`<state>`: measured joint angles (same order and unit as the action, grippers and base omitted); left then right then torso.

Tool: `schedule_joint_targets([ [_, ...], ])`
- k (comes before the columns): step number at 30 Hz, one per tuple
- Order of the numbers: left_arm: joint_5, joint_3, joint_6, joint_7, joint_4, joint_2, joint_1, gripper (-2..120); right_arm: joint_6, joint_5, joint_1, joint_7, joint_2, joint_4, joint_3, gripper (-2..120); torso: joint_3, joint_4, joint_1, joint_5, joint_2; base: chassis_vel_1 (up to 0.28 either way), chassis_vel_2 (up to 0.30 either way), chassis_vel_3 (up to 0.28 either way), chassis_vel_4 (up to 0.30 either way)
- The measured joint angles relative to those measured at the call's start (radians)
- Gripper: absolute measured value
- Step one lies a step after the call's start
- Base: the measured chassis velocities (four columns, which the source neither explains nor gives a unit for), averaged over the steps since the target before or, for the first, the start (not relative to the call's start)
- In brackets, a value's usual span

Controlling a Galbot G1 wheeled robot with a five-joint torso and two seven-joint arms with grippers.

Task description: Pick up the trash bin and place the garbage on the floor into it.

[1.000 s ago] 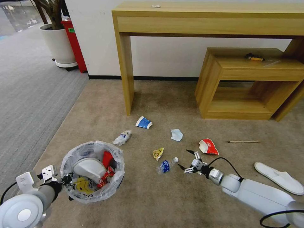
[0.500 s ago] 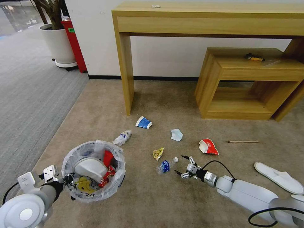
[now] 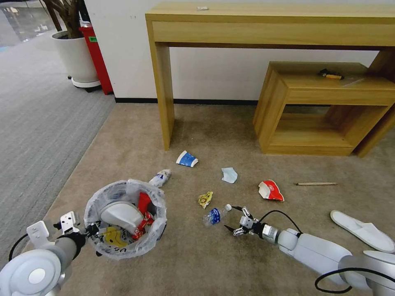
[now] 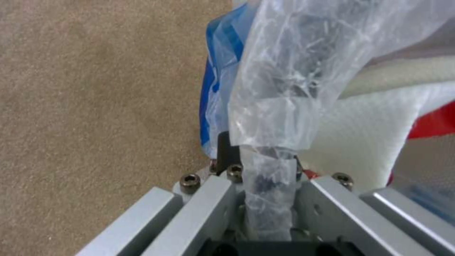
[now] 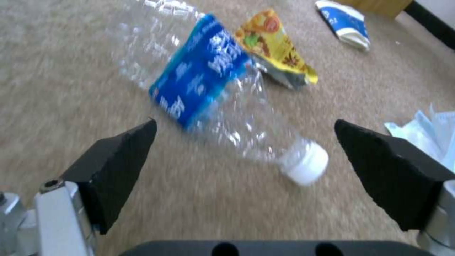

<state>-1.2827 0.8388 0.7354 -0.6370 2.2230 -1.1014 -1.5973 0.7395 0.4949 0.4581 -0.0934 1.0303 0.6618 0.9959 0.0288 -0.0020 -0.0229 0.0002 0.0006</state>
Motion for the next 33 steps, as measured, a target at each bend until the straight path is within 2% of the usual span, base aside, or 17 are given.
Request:
schedule_joint_targets([
  [14,0.0,-0.001,0.0,0.006,0.025,-0.002,-0.005,0,-0.018,-0.013,-0.012,0.01,0.064,-0.034,0.013,94,0.0,0.0001,0.0,-0.0001,0.0,0.0,0.0,0.0,0.0],
  [17,-0.003,-0.007,0.0,0.009,0.03,0.004,-0.003,0,-0.032,-0.009,-0.01,0.007,0.085,-0.05,0.017,89,0.0,0.0,0.0,-0.0003,0.0,0.0,0.0,0.0,0.0],
  [33,-0.009,0.0,0.0,0.025,0.036,0.021,-0.008,0,-0.103,0.044,-0.01,-0.023,0.189,-0.146,0.024,91,0.0,0.0,0.0,-0.0002,0.0,0.0,0.0,0.0,0.0],
])
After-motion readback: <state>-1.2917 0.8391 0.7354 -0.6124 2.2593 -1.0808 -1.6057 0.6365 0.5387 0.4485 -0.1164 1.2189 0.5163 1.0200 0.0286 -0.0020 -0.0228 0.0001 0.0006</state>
